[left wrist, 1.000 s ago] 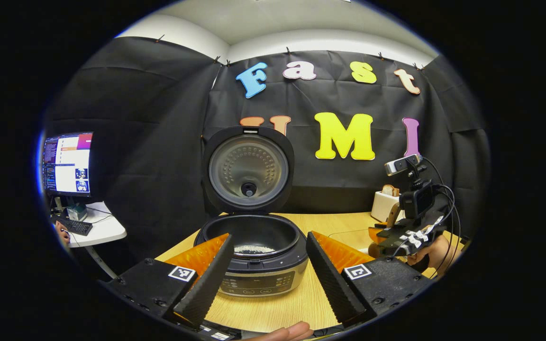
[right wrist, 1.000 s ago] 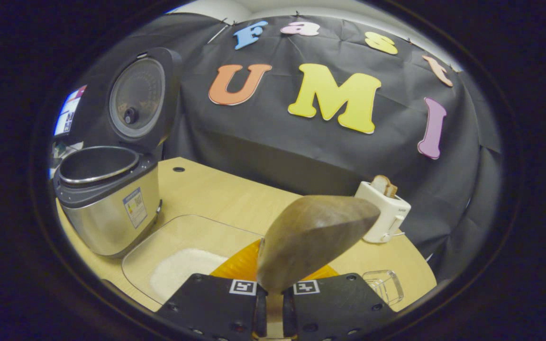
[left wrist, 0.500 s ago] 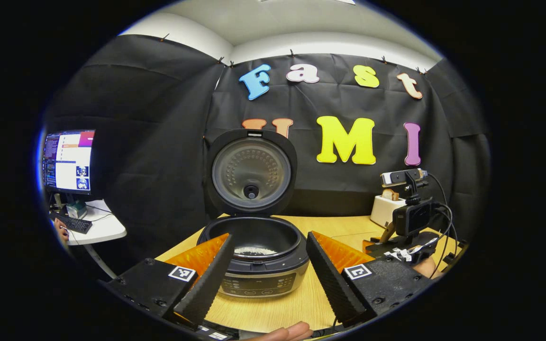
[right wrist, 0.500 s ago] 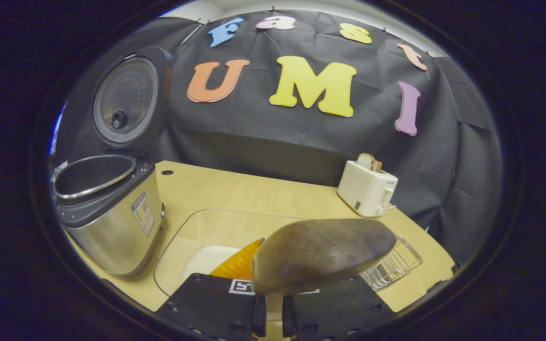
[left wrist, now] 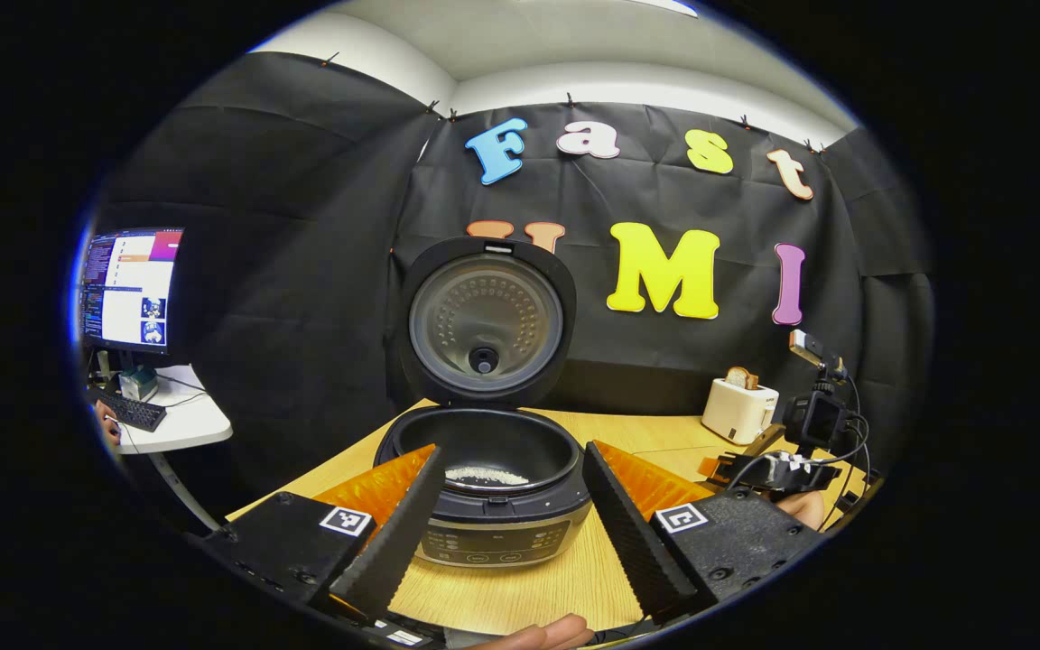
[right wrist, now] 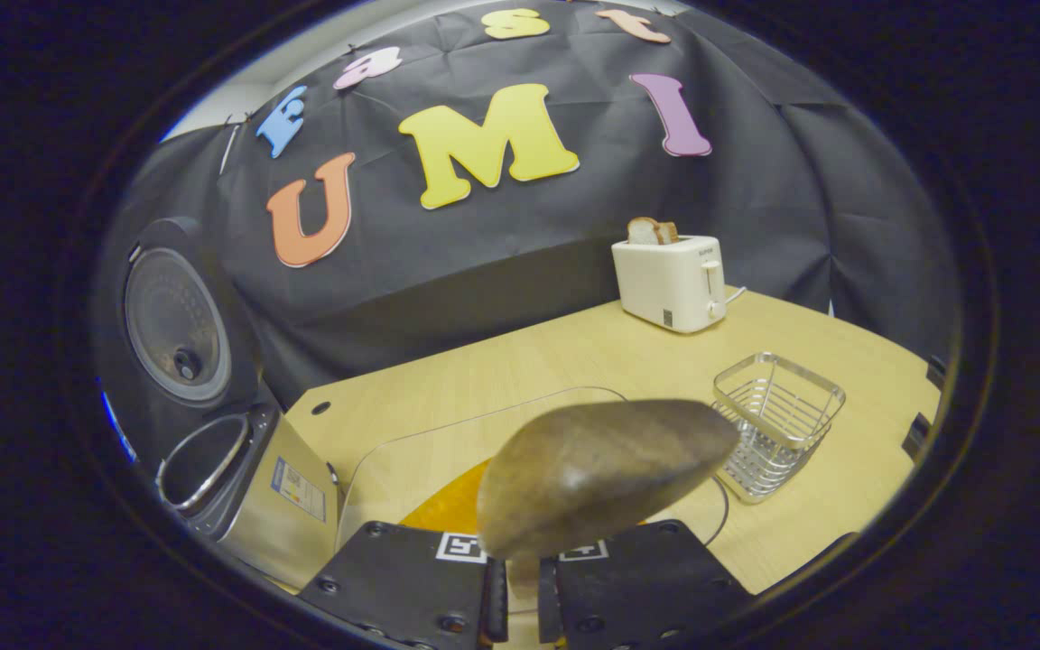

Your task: Close the left gripper, press the button to open the rice cooker; take a wooden spoon from the chopstick holder with the right hand, scoop a spoonful of rice and pour it into the rice cooker, then put the wooden spoon back into the chopstick holder.

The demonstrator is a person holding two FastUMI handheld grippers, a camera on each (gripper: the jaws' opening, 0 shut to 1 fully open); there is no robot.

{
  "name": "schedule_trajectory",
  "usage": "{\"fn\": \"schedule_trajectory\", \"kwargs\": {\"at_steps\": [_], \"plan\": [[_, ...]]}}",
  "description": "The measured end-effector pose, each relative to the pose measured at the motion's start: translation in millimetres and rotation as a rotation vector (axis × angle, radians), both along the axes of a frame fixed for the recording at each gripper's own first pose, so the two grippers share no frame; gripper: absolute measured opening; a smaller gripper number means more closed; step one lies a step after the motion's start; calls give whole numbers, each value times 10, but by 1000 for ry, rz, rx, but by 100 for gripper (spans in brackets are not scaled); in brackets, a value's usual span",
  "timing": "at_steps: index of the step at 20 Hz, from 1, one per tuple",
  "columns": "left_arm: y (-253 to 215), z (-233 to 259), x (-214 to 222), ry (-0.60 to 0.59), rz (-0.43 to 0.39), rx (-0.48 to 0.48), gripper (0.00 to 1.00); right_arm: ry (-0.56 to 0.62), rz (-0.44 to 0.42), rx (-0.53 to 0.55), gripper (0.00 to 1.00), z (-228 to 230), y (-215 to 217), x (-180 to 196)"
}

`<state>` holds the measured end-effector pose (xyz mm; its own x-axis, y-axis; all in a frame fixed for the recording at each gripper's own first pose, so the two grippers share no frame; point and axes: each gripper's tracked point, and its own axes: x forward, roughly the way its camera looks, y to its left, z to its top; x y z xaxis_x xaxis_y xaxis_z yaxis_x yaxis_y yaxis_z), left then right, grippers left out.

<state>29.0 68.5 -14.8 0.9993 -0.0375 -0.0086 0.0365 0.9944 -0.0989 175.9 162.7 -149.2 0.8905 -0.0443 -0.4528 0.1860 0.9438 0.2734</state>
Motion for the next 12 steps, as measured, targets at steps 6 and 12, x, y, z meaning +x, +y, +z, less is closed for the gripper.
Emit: {"fn": "schedule_trajectory", "kwargs": {"at_steps": [6,12], "plan": [[-54,-41,28,14,-14,1,98,16,35,96,12,-37,18,59],[-159,-27,16,3,-34,28,98,65,118,329,12,-55,123,163]]}}
